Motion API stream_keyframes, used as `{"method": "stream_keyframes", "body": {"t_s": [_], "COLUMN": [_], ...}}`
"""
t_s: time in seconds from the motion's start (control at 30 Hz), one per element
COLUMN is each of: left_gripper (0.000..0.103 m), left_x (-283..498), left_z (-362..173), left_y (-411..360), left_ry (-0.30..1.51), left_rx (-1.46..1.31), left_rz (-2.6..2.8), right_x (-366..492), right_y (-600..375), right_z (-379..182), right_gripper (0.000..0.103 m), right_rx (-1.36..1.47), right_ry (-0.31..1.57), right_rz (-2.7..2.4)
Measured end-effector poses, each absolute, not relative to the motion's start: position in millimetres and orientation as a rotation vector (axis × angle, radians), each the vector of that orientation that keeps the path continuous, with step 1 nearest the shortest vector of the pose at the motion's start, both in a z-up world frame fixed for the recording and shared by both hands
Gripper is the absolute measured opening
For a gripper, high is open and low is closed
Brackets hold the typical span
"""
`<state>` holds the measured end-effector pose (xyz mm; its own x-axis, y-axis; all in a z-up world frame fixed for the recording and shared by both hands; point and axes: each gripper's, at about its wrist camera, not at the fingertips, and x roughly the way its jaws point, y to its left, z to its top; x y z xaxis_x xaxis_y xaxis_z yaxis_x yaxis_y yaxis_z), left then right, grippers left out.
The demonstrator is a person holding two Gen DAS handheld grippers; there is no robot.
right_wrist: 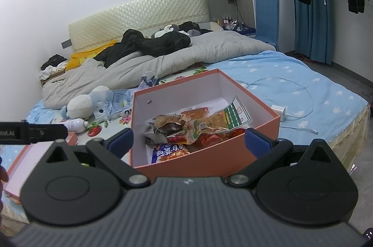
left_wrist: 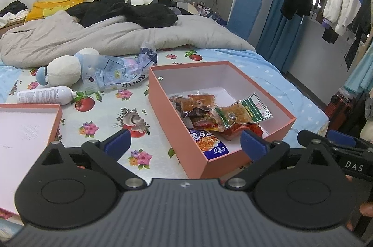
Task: Organize snacks
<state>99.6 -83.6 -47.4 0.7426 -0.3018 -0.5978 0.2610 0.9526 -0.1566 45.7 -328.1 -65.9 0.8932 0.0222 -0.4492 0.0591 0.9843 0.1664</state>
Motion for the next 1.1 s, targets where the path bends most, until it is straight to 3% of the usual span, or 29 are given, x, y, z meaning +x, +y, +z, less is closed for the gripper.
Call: {"method": "stream_keyframes", "body": {"t_s": [1.1], "left_gripper": [0.103], "left_x": [111], "left_z": [-46], "left_y": [-91], "left_ry": [0.689], "left_rx": [-0.024], "left_rz": [-0.298], "right_x": [57], "right_y": [-332], "right_z": [-70], "right_gripper": [0.103], "right_rx": [0.211], "right_ry": [0.47], "right_rz": [-0.019]}}
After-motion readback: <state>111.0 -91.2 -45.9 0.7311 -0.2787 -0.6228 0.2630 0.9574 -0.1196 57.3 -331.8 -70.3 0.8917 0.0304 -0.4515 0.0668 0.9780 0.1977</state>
